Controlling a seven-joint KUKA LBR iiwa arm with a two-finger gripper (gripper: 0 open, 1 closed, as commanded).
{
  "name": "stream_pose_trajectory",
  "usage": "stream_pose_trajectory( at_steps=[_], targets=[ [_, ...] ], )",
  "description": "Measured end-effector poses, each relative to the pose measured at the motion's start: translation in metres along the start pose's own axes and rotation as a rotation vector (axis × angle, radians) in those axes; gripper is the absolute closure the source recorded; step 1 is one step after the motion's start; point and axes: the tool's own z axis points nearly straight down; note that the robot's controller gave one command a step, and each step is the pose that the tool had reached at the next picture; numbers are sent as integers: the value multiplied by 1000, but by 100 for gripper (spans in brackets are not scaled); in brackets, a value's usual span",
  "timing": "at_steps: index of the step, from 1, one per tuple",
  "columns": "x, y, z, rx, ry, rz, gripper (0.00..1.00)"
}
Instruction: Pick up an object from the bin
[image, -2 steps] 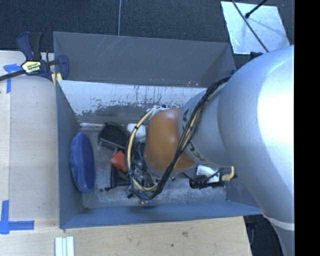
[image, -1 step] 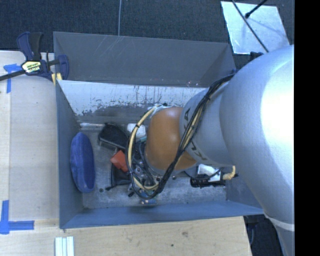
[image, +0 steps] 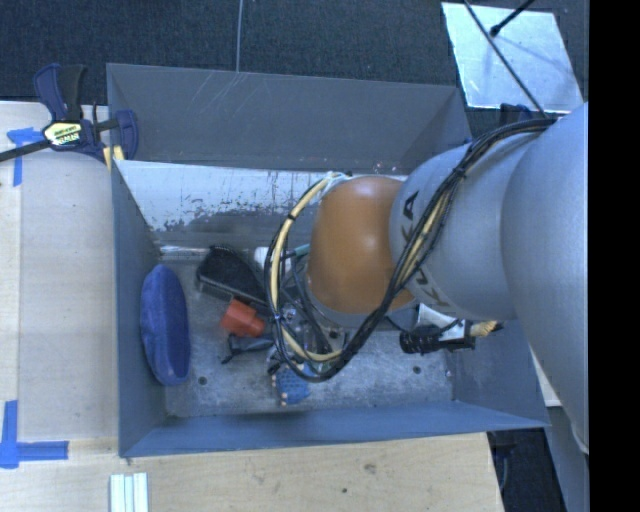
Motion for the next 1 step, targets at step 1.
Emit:
stream_pose_trajectory(
  at_steps=[1],
  targets=[
    [-2,0,-31,3,4,-1,100]
  ],
)
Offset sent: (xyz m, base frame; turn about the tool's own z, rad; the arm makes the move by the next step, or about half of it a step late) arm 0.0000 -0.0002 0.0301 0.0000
